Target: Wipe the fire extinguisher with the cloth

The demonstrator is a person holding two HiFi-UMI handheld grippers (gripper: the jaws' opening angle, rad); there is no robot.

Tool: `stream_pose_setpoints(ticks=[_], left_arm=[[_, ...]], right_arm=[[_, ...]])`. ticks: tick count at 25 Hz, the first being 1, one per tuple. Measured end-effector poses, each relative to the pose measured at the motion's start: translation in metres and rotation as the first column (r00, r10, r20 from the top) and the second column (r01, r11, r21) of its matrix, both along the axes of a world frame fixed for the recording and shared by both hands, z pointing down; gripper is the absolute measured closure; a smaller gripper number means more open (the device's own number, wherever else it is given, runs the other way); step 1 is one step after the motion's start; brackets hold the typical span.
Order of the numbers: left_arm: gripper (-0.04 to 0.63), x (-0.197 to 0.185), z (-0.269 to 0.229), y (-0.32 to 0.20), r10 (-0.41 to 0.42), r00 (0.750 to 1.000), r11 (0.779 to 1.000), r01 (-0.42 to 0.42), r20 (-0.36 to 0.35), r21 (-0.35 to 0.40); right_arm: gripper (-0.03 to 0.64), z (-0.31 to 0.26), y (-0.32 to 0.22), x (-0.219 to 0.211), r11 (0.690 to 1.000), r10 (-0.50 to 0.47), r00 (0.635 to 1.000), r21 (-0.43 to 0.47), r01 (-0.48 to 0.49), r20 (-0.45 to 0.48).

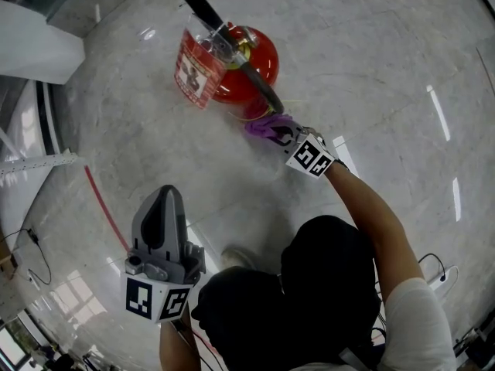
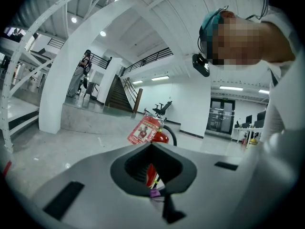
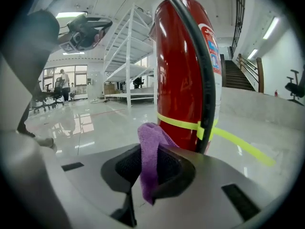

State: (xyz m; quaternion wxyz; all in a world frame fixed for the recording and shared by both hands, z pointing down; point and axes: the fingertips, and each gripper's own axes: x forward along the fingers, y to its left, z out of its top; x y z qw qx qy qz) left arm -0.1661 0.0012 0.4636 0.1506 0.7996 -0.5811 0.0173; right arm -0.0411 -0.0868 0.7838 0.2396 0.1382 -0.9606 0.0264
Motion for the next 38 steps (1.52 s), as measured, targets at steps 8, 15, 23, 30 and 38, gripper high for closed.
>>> stream_pose_setpoints(ticks=[8,15,23,30,38], left_arm=[[0.592,-0.008,0.011,0.004,0.011,1.0,1.0,-0.011,-0.006,0.001],[0.592,0.016,0.021,-0.002,0.154,0.988,0.987,-0.154,0.015,0.04],[0.592,0.065,0.001,-0.008,0.329,0.944,0.936,-0.328,0.018,0.127],[0.549,0.082,-0.021,0.009,0.459,0.887,0.879,-0.444,-0.05,0.175],[0.368,0.096,-0.013,0.031,0.585,0.809,0.801,-0.587,0.051,0.121]], right_arm=[[0.558,-0.055,0.022,-0.004,0.999,-0.008,0.992,-0.042,0.014,0.129],[0.558,-0.178,0.045,0.023,0.988,-0.153,0.953,0.033,0.149,0.262],[0.559,-0.28,0.055,0.02,0.966,-0.254,0.907,0.038,0.256,0.337],[0.558,-0.33,0.079,0.003,0.924,-0.347,0.852,-0.012,0.382,0.392],[0.558,-0.345,0.105,-0.006,0.862,-0.446,0.797,-0.044,0.505,0.407]])
